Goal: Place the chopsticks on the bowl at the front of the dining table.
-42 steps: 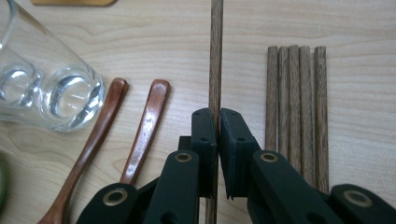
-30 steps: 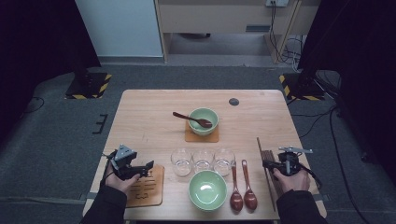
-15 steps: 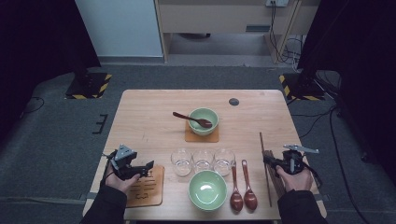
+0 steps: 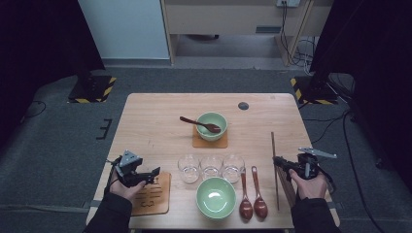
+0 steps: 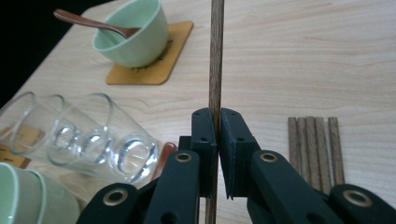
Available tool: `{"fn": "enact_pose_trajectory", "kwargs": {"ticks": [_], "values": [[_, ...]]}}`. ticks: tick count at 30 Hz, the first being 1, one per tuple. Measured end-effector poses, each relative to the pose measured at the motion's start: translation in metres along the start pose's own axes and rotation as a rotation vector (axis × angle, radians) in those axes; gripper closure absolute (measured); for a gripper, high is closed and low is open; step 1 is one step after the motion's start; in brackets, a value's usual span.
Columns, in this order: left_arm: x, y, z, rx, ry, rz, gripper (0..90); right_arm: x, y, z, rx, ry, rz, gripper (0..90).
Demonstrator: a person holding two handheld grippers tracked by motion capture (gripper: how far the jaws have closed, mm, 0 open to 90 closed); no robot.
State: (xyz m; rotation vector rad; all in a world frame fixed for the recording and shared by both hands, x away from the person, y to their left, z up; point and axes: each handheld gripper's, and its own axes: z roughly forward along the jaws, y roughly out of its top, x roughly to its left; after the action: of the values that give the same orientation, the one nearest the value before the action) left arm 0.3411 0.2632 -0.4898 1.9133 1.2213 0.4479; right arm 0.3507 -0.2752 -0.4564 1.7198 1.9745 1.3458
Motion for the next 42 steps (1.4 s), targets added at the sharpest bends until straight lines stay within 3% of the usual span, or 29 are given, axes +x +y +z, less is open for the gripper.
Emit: {"fn": "enact_pose_trajectory", "kwargs": {"ticks": [7,16,28,33,38,42], "values": [[0.0,0.0,0.001,0.007,-0.005,-0.001,15.6,0.006,0.008,-0.001,-0.032,0.032,0.005,84.8],[0.001,-0.001,0.003,0.01,-0.019,-0.031,13.5,0.014,0.019,0.001,-0.05,0.053,-0.008,84.8],[0.001,-0.007,0.011,0.084,-0.05,-0.013,10.4,0.03,0.044,0.006,-0.094,0.106,-0.014,84.8],[0.003,-0.01,0.014,0.102,-0.057,-0.038,8.5,0.037,0.056,0.009,-0.117,0.124,-0.02,84.8],[0.004,-0.012,0.015,0.106,-0.086,-0.036,6.3,0.043,0.066,0.012,-0.128,0.133,-0.028,84.8],[0.004,-0.013,0.016,0.122,-0.085,-0.018,6.2,0.045,0.072,0.013,-0.133,0.137,-0.029,84.8]]}}
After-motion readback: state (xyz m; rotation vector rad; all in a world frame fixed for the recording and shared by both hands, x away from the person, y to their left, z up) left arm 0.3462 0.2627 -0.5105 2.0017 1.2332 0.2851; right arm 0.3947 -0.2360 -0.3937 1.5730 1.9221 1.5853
